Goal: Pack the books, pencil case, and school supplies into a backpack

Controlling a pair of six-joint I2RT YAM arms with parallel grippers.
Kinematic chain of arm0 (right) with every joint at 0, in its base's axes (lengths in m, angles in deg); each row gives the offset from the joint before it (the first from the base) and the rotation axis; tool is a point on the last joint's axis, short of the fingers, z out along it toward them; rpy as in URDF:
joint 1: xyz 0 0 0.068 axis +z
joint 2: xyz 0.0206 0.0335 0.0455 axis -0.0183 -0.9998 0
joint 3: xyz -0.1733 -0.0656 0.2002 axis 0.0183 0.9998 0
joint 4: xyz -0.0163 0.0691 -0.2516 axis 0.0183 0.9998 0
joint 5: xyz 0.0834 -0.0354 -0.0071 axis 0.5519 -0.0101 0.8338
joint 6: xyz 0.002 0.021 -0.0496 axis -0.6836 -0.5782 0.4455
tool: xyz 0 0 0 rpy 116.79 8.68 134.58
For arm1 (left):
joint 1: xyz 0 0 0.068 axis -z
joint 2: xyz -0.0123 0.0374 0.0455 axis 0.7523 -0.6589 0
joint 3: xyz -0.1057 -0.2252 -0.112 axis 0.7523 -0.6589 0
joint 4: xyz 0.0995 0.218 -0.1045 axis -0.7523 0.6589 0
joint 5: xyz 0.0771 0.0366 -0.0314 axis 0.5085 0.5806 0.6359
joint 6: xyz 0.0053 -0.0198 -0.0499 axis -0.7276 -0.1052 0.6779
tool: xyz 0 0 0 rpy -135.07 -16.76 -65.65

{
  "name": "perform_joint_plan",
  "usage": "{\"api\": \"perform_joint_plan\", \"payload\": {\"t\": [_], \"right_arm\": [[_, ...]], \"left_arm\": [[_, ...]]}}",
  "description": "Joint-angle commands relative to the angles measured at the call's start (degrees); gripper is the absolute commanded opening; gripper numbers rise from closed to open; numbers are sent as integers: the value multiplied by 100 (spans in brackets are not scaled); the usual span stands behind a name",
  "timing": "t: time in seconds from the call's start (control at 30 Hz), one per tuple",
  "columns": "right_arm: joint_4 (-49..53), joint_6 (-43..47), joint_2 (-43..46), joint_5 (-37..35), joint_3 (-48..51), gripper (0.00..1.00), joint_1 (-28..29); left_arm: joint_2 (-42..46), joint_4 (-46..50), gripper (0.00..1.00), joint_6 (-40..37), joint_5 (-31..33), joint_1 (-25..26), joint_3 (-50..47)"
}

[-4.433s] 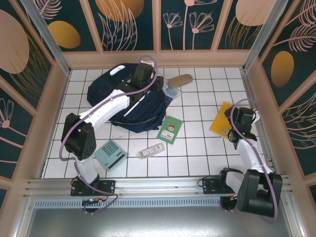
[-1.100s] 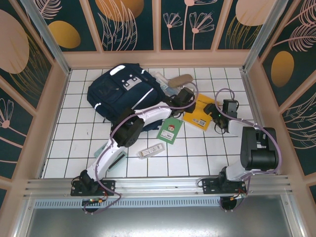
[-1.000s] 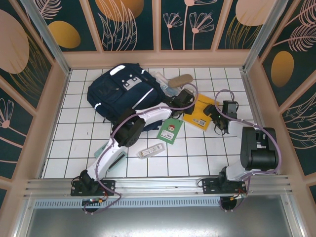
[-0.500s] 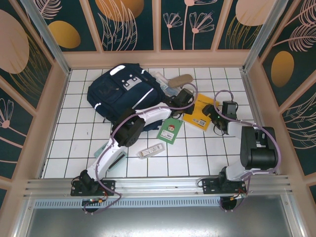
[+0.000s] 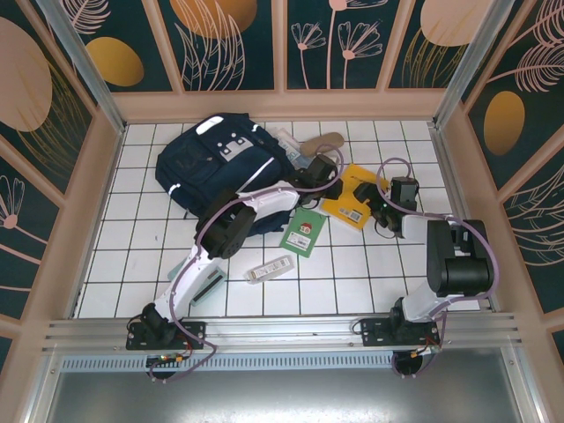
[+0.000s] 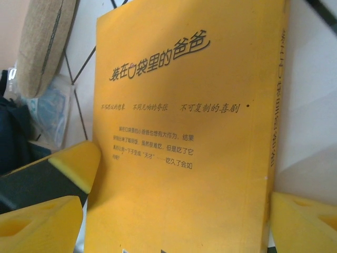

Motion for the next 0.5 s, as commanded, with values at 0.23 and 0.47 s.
{"api": "perform_joint_plan", "payload": {"t": [0.23,0.47], "right_arm": [[-1081,-470,534,1242,-272,90,299],[-673,-302,395,948,-278,91,185]], "left_arm": [[105,-19,23,415,-1315,209,-282],[377,-108,23,407,-1236,69,-506]]}}
